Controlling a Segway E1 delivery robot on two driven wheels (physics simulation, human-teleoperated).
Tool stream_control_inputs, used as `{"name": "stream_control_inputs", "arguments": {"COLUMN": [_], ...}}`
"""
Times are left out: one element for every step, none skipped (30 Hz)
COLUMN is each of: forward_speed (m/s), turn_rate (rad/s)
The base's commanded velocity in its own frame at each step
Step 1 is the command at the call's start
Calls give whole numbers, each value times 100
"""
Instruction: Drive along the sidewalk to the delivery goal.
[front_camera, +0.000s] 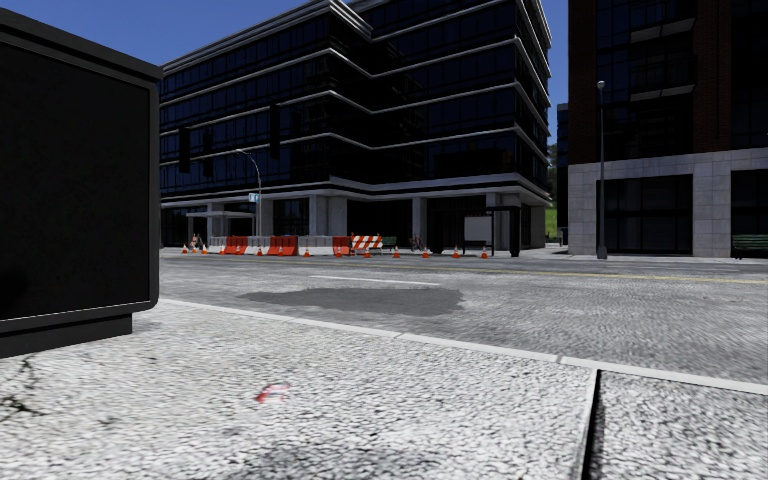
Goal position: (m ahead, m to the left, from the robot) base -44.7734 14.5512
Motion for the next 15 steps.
{"name": "stream_control_inputs", "arguments": {"forward_speed": [0,0,0,0,0,0,0,0,0,0,0,0,0,0,0], "turn_rate": [-38,-47,-56,-58,-58,-59,-59,-60,-62,-65,-65,-68,-73,-75,-75]}}
